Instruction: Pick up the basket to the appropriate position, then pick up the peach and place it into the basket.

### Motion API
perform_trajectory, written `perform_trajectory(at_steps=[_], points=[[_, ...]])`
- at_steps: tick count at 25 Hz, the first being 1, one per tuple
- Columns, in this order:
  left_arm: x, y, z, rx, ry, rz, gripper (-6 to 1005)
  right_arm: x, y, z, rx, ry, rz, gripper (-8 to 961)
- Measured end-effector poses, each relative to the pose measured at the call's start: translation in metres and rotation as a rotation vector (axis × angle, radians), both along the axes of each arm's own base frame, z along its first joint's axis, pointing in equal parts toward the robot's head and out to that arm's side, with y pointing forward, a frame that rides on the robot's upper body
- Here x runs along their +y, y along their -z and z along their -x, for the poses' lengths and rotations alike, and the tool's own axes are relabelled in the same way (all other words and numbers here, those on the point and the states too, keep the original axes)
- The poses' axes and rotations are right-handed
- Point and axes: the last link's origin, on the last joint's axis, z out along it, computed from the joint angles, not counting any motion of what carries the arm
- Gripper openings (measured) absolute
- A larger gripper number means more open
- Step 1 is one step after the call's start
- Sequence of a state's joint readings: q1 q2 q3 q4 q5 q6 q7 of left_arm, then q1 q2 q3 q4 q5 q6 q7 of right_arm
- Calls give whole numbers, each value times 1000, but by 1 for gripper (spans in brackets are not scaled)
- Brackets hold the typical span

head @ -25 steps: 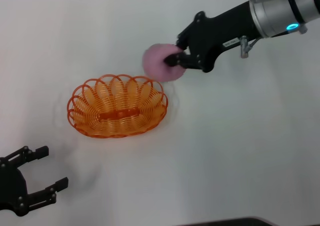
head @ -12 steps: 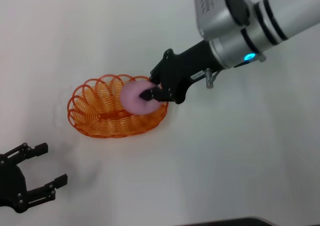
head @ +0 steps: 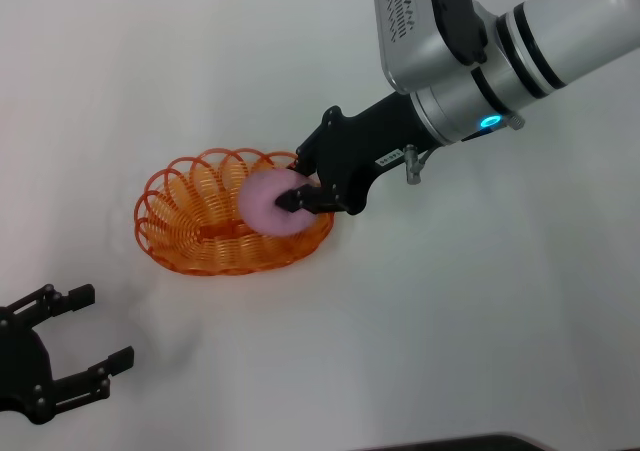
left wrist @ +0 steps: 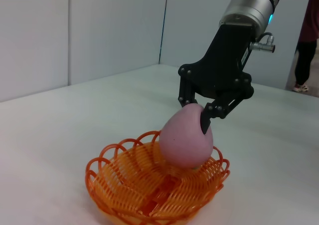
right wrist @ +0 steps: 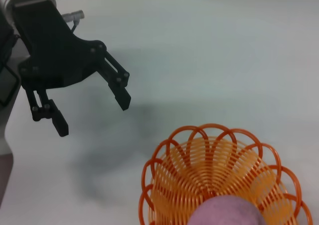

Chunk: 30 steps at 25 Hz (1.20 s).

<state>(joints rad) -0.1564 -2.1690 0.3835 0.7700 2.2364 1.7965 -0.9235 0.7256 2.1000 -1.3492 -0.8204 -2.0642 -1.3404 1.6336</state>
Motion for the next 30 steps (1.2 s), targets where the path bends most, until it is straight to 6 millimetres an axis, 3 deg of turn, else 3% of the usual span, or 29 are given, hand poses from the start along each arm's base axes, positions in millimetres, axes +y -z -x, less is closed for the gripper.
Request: perform_trajectory(at_steps=[17,19,25,30], points=[[1,0,-1,-1,3,-1,828,3,-1,1,42,18,-28,598],[1,0,-1,-2,3,-1,827,4,-4,0,66,31,-41,694],[1,0,-1,-2,3,-2,828,8,-32,-25,162,89,-147,956],[1,0,-1,-3,3,-2,828,-2,-59,-61,223,125,-229,954]])
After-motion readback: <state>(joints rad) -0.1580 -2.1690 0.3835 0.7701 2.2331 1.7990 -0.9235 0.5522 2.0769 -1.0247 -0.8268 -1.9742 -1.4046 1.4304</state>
